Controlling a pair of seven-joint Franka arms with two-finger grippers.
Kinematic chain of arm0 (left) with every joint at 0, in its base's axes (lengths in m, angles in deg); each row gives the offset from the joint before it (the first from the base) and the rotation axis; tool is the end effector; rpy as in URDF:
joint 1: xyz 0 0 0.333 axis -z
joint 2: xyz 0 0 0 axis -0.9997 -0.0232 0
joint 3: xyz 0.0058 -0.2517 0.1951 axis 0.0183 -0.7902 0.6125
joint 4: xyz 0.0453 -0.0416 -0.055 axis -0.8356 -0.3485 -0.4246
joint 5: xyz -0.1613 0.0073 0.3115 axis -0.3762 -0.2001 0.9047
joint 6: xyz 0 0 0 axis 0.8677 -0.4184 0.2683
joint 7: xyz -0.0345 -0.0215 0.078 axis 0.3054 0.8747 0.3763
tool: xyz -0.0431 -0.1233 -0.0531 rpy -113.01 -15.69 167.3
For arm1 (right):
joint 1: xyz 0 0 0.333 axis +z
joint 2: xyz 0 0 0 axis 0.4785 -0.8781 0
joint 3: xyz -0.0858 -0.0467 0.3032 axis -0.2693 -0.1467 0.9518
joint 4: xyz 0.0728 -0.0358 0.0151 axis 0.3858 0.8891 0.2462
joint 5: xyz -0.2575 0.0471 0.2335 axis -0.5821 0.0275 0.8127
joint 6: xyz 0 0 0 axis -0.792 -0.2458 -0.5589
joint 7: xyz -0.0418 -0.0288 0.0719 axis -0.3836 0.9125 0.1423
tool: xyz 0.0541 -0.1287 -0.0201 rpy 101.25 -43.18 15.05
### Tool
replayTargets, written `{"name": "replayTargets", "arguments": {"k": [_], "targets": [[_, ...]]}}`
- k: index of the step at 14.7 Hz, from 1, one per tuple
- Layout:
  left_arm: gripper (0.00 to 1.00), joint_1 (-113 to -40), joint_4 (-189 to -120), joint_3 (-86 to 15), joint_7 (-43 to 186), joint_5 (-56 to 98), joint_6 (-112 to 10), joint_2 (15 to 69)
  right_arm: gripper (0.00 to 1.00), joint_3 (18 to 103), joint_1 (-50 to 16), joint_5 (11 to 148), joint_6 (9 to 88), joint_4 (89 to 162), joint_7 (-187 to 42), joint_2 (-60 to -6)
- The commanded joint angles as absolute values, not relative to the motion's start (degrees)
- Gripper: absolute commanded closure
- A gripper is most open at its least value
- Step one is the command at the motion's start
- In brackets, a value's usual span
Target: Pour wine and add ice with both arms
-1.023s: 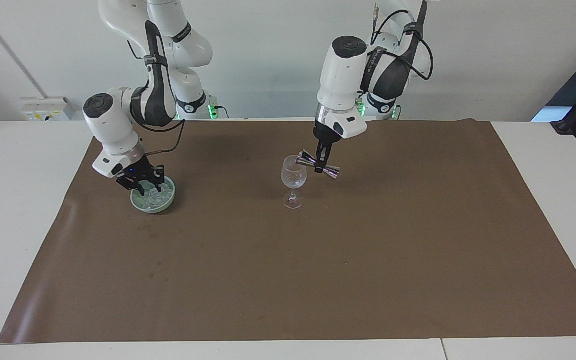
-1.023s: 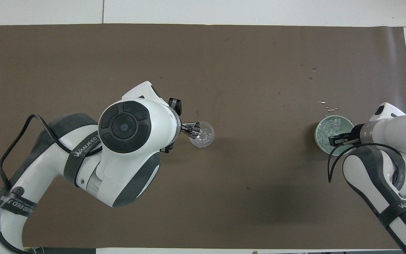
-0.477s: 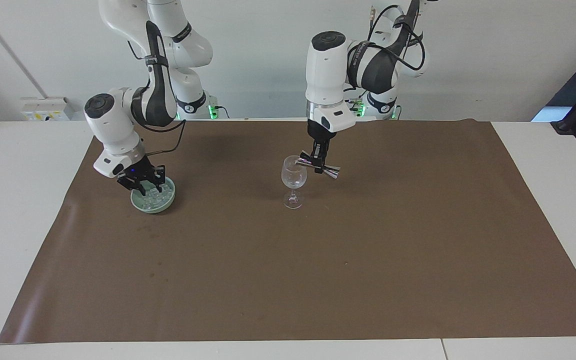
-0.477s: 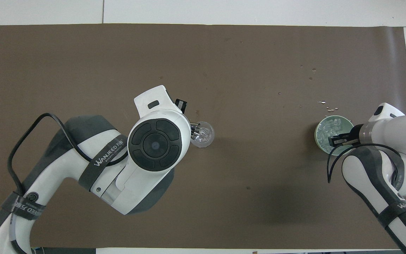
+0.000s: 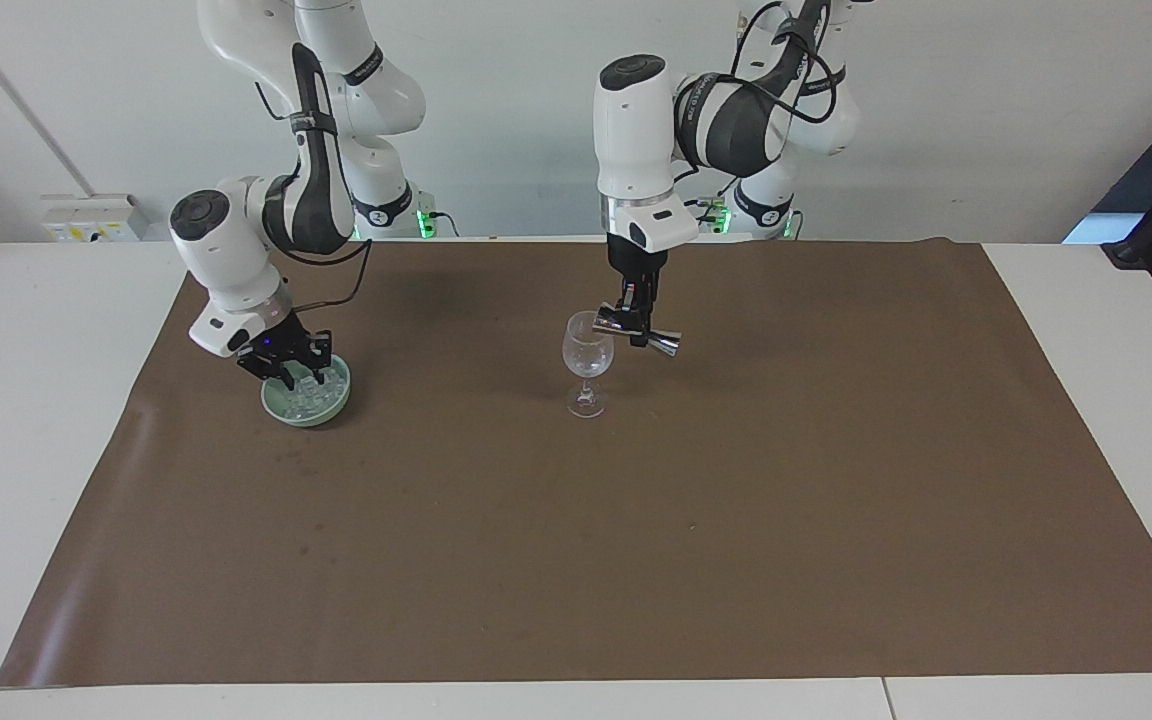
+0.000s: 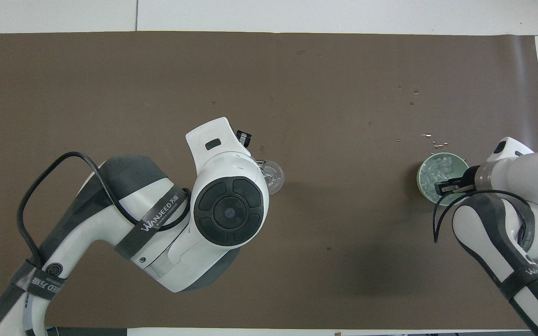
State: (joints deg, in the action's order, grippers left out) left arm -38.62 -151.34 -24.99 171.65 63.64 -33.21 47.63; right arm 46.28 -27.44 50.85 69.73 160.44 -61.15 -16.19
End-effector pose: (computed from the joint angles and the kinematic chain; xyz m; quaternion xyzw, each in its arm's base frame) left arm 0.4324 -0.3676 0.4794 0.8310 0.5314 0.1557 0.0533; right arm 0.4572 -0.0467 0.3243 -0.9944 -0.1030 -0.0182 0.0115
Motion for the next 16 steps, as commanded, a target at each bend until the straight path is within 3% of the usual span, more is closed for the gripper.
{"name": "replayTargets", "arguments": {"k": [1,4,7,11,16], "targets": [[1.00,-37.26,-150.00,-24.40,173.97,66.94,-31.64,47.30,0.52,46.55,-27.71,52.00,68.98,160.22,-59.37,-16.19],[1.00,-36.38,-150.08,-24.49,174.50,68.96,-31.46,47.48,0.54,46.55,-27.80,52.00,69.07,160.31,-59.28,-16.19],[1.00,-36.29,-149.99,-24.49,174.50,69.06,-31.11,47.48,0.64,46.55,-27.88,52.00,69.33,160.31,-59.28,-16.19],[1.00,-36.55,-149.99,-24.84,174.15,68.00,-29.09,47.74,0.70,46.55,-27.88,52.00,69.33,160.40,-59.20,-16.19],[1.00,-39.53,-149.73,-24.58,171.26,56.16,-29.61,48.27,0.70,46.55,-27.88,52.00,69.33,160.40,-59.20,-16.10]]}}
